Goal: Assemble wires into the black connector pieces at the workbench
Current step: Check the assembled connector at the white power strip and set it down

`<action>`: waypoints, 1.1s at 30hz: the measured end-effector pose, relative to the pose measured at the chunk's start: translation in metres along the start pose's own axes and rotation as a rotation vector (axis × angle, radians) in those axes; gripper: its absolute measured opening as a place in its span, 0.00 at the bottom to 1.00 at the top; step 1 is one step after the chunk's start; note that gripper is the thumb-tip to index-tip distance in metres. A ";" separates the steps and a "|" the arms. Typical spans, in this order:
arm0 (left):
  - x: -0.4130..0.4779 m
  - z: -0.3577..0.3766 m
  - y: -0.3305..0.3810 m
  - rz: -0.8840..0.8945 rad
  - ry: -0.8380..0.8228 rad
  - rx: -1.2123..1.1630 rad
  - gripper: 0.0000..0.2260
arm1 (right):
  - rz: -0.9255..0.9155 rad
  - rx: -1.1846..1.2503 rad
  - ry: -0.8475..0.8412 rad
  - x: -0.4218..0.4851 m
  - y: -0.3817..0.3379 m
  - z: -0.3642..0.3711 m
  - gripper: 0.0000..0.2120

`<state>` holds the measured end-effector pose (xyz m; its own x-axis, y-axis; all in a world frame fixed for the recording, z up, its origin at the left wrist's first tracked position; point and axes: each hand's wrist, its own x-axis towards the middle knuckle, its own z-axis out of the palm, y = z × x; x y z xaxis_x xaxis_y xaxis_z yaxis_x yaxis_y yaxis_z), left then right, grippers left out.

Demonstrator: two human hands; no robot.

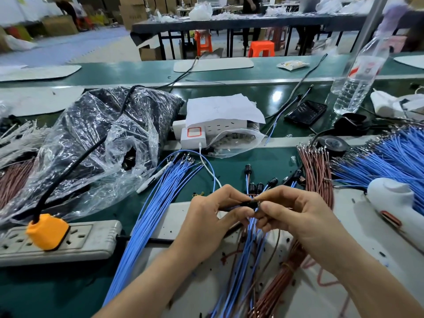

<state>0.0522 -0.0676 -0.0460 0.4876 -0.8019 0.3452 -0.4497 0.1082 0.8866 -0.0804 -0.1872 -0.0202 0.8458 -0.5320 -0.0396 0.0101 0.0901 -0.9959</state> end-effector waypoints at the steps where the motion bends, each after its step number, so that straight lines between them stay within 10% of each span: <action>1: 0.000 0.000 0.000 -0.004 0.002 0.015 0.06 | -0.009 0.029 0.012 0.000 0.000 0.001 0.07; 21: -0.002 0.000 0.000 0.091 -0.087 0.097 0.12 | 0.018 0.027 -0.059 0.000 0.002 0.001 0.04; 33: -0.002 0.007 0.010 0.164 -0.066 0.100 0.13 | -0.276 0.096 0.080 -0.007 -0.018 -0.009 0.05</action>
<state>0.0415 -0.0686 -0.0402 0.3528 -0.8155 0.4588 -0.5926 0.1848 0.7840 -0.0909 -0.1927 -0.0022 0.7596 -0.6116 0.2210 0.2872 0.0107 -0.9578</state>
